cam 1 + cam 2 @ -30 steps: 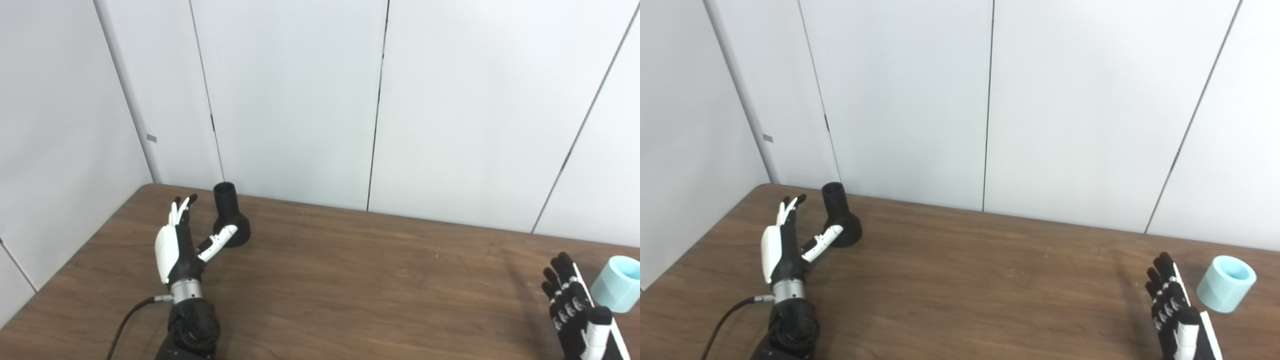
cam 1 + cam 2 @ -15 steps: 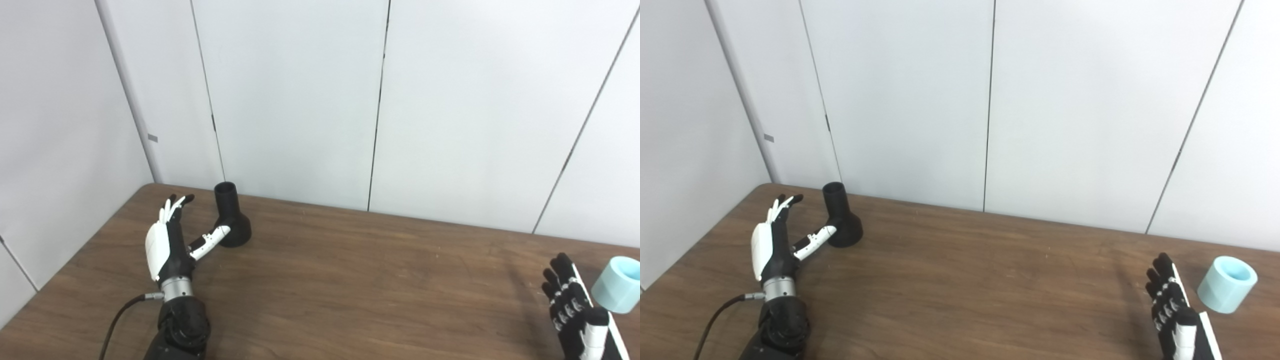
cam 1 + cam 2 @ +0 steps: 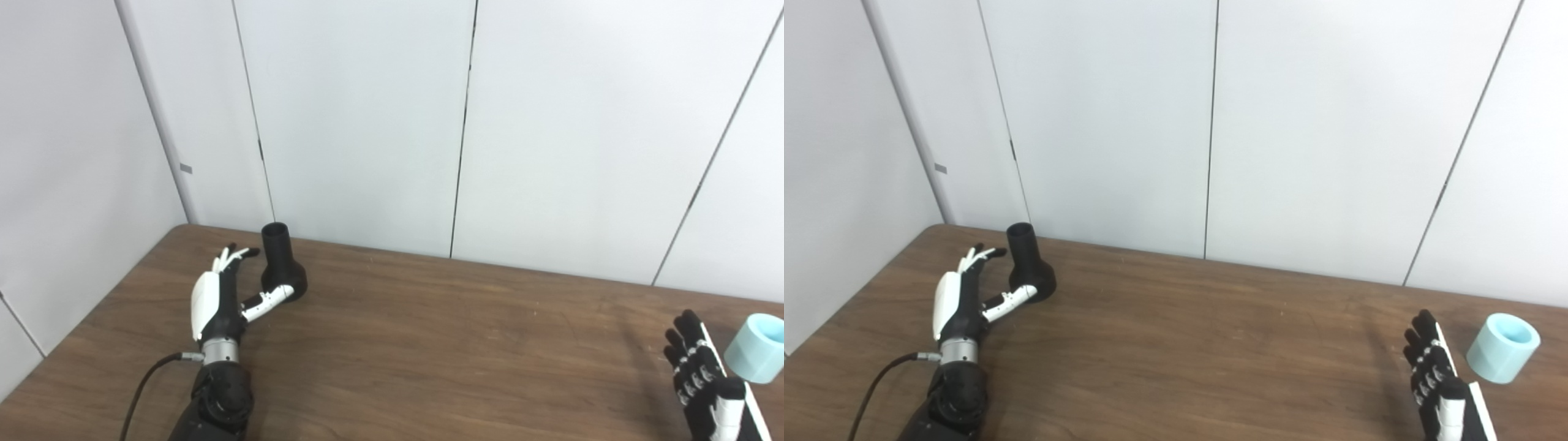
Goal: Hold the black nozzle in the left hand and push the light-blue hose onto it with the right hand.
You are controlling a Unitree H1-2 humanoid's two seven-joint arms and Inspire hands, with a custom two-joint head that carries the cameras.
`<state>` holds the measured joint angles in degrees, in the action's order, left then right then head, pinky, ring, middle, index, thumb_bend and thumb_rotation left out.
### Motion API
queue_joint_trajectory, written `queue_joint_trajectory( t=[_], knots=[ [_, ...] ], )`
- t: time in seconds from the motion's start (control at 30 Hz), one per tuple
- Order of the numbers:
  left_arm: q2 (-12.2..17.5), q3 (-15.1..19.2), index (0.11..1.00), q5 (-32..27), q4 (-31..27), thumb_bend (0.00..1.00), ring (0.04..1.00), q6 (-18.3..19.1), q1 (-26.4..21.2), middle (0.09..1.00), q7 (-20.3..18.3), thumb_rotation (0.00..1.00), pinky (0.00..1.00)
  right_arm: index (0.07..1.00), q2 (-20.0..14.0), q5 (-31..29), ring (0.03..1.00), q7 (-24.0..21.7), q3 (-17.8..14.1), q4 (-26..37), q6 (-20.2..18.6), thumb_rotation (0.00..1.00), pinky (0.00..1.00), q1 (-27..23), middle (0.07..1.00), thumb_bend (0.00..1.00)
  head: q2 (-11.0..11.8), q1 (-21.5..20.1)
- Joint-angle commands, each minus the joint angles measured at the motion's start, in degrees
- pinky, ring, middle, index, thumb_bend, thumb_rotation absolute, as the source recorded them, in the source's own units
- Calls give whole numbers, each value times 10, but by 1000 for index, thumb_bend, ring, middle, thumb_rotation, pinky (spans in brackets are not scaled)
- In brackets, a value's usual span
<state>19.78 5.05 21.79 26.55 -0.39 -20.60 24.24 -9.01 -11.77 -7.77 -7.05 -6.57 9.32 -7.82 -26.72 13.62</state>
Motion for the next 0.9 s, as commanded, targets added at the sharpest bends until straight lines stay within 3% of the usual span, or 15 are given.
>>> queue_joint_trajectory(
  t=[0.0, 0.33, 0.87],
  knots=[
    [14, -8, 692, 11, 6, 1000, 1000, 18, 12, 950, -13, 502, 1000, 1000, 8, 1, 1000, 2, 0, -23, -5, 1000, 1000, 47, 1000, 771, 0, 0],
    [23, -24, 692, 18, 1, 1000, 1000, 55, 5, 950, -32, 516, 1000, 1000, 11, 0, 1000, 5, 0, -15, -13, 1000, 1000, 48, 1000, 773, -4, -4],
    [20, -21, 677, 17, 24, 1000, 1000, 43, -8, 950, -13, 528, 1000, 1000, 14, -1, 1000, 9, -2, -4, -25, 1000, 1000, 50, 1000, 767, -10, -6]
  ],
)
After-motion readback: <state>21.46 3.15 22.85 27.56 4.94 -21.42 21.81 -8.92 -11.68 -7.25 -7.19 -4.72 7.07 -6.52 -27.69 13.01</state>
